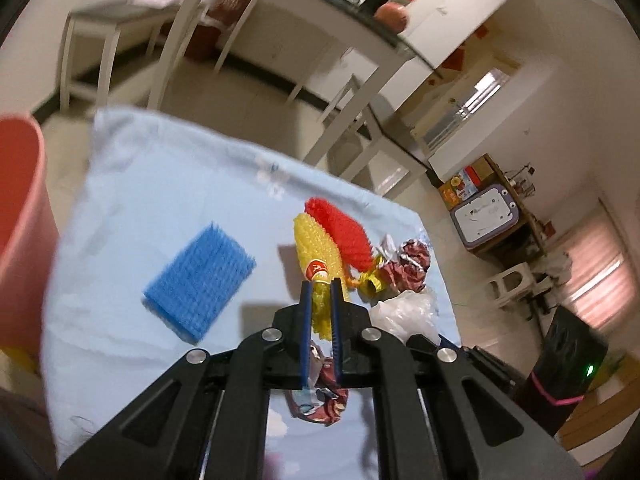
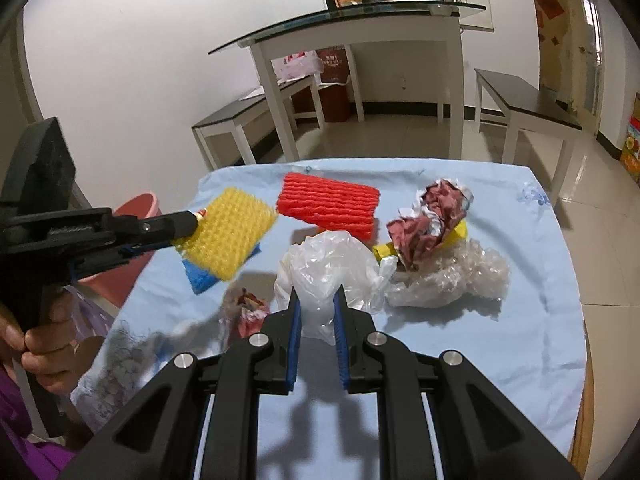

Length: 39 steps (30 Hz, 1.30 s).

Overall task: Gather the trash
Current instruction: 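Carry both items over the bucket while right tool opens to drop the white bag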

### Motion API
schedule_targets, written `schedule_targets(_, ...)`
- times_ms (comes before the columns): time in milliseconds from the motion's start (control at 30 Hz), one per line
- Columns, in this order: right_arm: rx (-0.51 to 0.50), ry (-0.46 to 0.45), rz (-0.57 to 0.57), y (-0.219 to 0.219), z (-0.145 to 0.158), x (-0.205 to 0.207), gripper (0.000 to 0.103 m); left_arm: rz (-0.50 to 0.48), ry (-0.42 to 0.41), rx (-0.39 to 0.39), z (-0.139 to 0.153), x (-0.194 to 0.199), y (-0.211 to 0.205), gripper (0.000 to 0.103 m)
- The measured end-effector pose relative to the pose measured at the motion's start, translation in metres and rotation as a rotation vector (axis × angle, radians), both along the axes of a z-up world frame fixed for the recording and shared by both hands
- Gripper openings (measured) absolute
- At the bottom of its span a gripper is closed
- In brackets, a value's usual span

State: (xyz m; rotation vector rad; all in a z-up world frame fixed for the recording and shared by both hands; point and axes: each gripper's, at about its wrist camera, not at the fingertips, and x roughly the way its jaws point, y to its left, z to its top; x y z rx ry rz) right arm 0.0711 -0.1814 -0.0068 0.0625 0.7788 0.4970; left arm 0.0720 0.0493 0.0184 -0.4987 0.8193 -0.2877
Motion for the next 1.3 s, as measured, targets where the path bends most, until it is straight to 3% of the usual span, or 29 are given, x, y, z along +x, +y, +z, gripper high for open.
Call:
schedule_targets(333, 0.040, -0.015, 0.097, 0.042, 0.022, 0.004, 0.014, 0.085, -0.145, 0.130, 0.030, -0.041, 0.026, 0.008)
schedule_targets(700, 0.081, -0.088, 0.342, 0.157, 0.054, 0.007, 0.014, 0.324, -0.200, 0.234, 0.047, -0.087, 0.108, 0.008)
schedule_targets(933, 0.098, -0.103, 0.493, 0.240, 0.061, 0.003, 0.014, 0.479, -0.176, 0.300, 0.042, -0.115, 0.163, 0.008)
schedule_targets(1300, 0.083, 0.008, 0.550, 0.320, 0.033, 0.015, 0.014, 0.537, -0.115, 0.350, 0.012, -0.122, 0.205, 0.008)
